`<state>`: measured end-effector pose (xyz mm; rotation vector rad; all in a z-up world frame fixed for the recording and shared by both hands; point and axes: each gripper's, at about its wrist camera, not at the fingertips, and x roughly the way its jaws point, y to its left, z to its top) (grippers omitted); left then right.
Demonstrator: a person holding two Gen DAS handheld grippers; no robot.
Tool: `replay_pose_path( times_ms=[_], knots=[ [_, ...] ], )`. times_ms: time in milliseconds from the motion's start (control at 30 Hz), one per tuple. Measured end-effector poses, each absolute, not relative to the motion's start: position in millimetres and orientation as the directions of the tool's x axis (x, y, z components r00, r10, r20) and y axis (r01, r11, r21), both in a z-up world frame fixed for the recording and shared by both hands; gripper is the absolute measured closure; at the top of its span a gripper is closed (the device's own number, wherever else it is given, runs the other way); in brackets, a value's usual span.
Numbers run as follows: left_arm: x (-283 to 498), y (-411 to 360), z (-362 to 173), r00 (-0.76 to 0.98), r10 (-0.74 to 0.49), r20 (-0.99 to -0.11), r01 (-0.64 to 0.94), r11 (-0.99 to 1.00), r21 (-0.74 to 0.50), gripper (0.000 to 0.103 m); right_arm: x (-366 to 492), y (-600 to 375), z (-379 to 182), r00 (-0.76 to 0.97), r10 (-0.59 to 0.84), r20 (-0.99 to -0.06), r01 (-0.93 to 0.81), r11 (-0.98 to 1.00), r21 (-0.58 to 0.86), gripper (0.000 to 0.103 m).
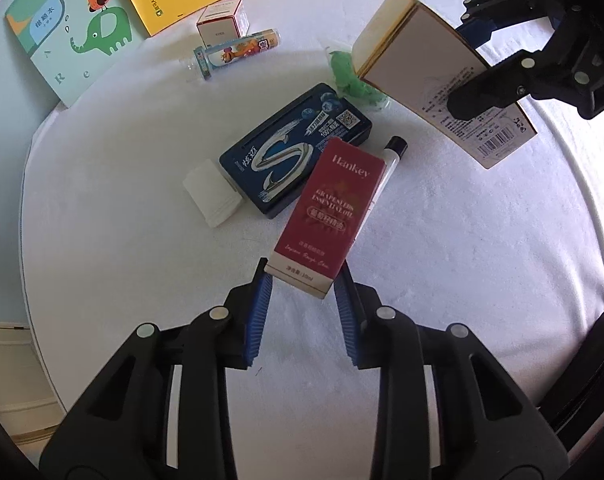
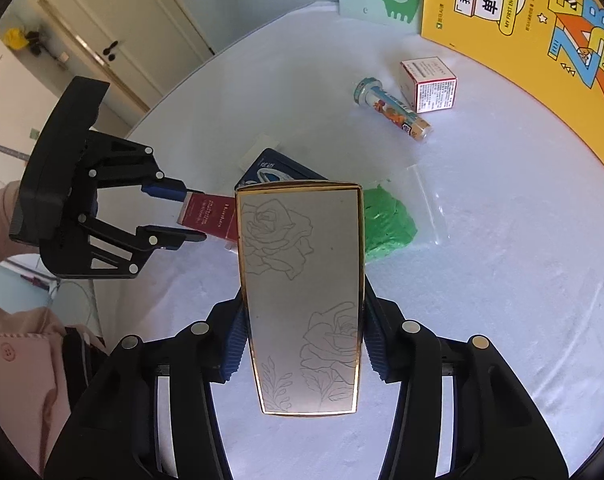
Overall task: Collect trash
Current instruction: 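Grasp the red Hankey box with the left tool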
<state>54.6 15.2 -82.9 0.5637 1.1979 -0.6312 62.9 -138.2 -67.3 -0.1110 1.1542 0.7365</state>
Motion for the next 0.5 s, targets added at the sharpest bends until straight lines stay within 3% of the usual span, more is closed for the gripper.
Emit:
replay_pose_path(
  times_ms=[500],
  knots=[
    [24.6, 69.0, -55.6, 0.298, -0.101, -0.949, 0.564, 0.821, 0.091, 0.073, 42.1, -116.8, -35.7, 0.242, 0.507, -0.827, -0.611, 0.742, 0.276, 0.053]
  ],
)
